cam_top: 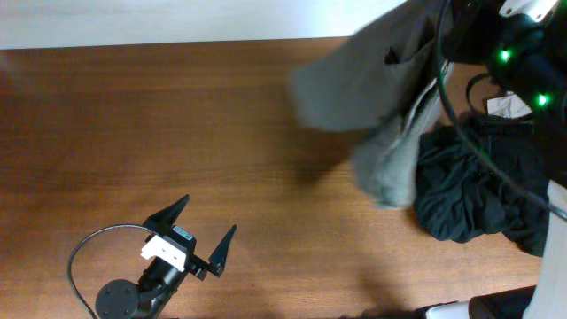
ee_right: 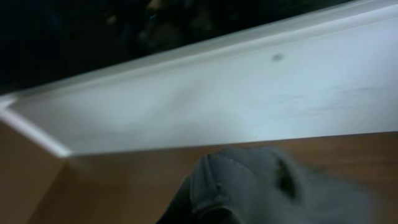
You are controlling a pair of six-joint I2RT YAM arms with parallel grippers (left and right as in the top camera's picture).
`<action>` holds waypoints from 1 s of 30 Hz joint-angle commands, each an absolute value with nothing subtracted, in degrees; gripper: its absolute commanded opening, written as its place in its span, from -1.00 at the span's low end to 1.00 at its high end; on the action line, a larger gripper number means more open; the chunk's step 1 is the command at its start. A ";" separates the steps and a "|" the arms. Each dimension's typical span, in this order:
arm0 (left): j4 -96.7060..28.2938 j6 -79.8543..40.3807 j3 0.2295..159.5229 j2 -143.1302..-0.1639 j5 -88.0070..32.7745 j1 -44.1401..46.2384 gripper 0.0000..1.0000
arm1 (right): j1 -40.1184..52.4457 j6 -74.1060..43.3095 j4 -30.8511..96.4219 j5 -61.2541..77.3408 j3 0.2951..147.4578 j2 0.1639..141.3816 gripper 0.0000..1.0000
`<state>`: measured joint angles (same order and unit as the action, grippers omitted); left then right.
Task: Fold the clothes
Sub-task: 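Lift the grey trousers with the right gripper and drag them left onto the table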
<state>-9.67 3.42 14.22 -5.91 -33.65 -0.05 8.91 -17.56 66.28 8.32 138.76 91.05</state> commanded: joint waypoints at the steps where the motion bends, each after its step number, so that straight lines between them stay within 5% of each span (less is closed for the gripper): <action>1: -9.69 2.79 15.44 -6.04 -32.75 0.23 0.99 | 14.09 -16.99 66.19 14.00 137.43 96.44 -0.92; 11: -9.72 2.74 15.44 -6.04 -32.77 0.23 0.99 | 31.64 -17.43 62.83 14.81 136.11 115.50 -0.92; 12: -9.72 2.28 15.44 -6.04 -32.77 0.21 0.99 | 32.64 -17.39 62.06 14.74 136.11 116.90 -0.80; 15: -9.93 0.43 15.44 -6.04 -32.84 0.23 0.99 | 33.85 -17.32 60.64 13.50 136.11 118.67 0.02; 18: -11.64 -0.49 15.44 -6.04 -32.80 0.23 0.99 | 32.77 -17.26 60.97 9.61 136.62 118.13 0.24; 30: -14.72 -0.47 15.44 -6.04 -25.71 0.23 0.99 | 16.56 -16.73 85.43 8.82 136.11 114.74 0.52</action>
<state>-14.20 0.10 14.31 -5.91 -28.38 -0.05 18.81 -17.30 82.48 9.96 135.96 116.14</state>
